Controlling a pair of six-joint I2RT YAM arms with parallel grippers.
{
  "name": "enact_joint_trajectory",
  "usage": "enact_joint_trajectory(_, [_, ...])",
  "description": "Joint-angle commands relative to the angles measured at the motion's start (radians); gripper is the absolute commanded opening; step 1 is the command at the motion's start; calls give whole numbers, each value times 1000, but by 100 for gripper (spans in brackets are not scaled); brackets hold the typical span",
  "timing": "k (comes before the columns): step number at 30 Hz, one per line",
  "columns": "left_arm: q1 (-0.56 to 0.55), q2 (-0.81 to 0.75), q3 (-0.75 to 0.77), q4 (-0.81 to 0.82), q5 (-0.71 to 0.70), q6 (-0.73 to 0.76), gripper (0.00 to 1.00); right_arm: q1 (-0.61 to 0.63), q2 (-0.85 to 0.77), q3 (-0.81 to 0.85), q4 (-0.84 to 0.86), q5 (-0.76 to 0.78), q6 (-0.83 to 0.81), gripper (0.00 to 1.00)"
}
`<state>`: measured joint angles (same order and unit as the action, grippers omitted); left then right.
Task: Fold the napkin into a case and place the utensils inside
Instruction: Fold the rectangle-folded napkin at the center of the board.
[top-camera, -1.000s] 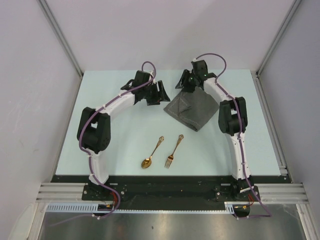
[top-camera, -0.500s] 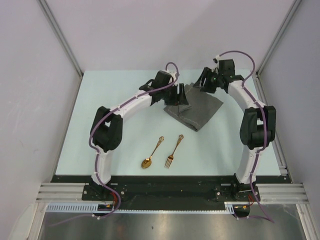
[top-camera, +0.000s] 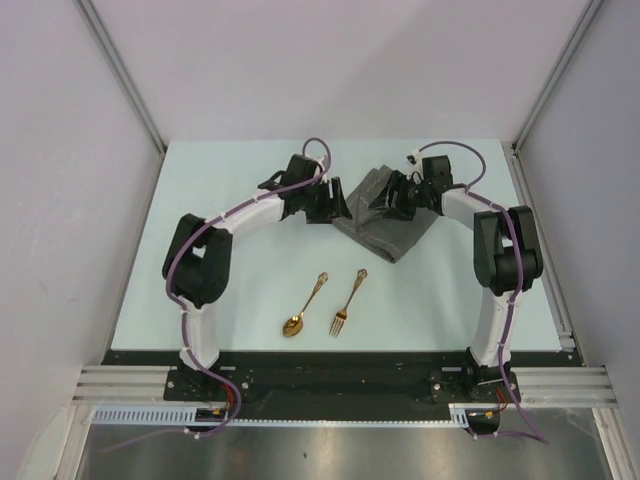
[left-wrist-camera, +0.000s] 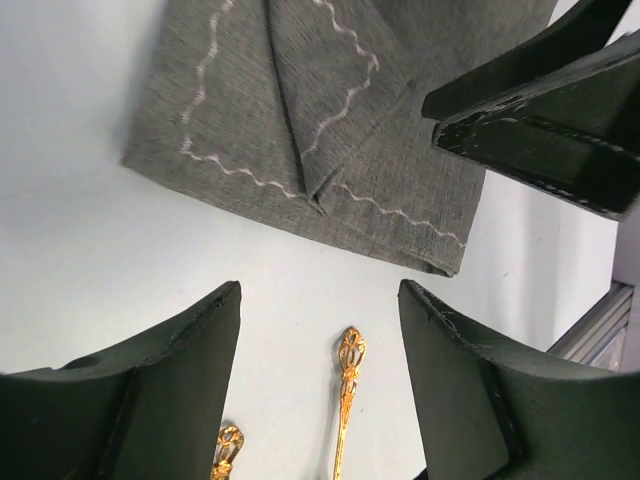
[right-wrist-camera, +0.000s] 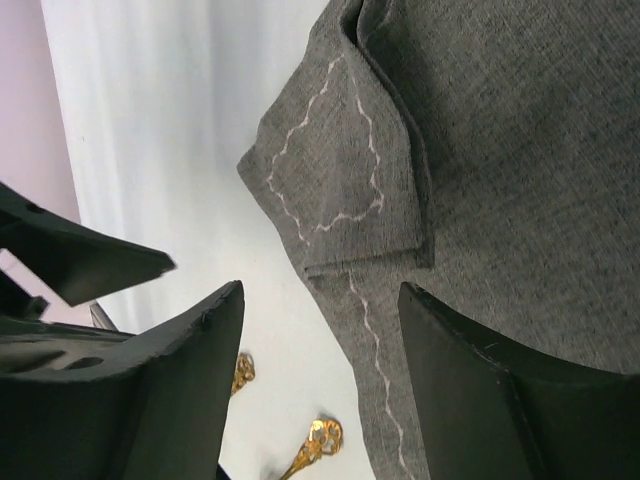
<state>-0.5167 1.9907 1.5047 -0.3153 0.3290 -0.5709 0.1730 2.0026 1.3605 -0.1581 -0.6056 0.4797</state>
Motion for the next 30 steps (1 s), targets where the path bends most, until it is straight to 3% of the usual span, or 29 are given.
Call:
enact_joint_trajectory(1, [27, -101, -5, 62, 28, -27, 69, 20, 51, 14, 101, -28, 30, 67])
enact_joint_trajectory(21, [46, -122, 6, 56, 45, -29, 68, 6, 73, -35, 219, -3, 106, 64])
enact_joint_trajectory(30, [69, -124, -6, 58, 36, -32, 68, 43, 171, 106, 220, -31, 97, 18])
